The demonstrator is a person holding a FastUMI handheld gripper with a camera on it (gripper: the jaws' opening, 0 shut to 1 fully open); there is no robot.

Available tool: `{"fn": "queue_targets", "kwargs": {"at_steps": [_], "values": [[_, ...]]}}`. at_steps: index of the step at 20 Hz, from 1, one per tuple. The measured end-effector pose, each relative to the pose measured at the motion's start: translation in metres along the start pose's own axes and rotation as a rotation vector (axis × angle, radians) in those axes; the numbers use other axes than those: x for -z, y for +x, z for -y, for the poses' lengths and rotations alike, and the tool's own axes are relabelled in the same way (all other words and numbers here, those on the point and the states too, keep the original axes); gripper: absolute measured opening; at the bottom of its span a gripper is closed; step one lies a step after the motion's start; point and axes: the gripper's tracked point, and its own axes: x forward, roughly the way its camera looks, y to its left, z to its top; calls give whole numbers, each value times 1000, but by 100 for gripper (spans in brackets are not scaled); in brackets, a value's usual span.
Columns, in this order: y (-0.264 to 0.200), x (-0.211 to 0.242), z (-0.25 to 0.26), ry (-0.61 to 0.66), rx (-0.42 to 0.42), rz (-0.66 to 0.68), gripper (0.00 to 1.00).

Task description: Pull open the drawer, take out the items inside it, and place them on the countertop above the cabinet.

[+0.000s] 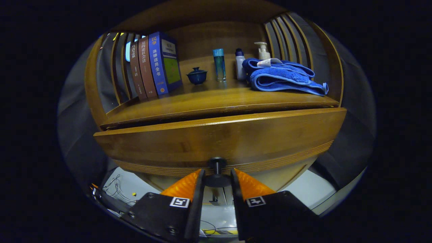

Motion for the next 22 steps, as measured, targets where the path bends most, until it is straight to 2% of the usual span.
{"fn": "queue_targets", "kwargs": {"at_steps": [1, 4, 9, 11, 15, 22], "values": [[0, -2, 0, -2, 2, -2, 49], [0, -5, -3, -1, -8, 6, 51], [5, -13, -2, 23, -12, 39, 52], [0, -12, -1, 2, -13, 40, 45], [3, -9, 0, -30, 0, 13, 27], [-21, 4, 1, -29, 4, -9, 27]]}}
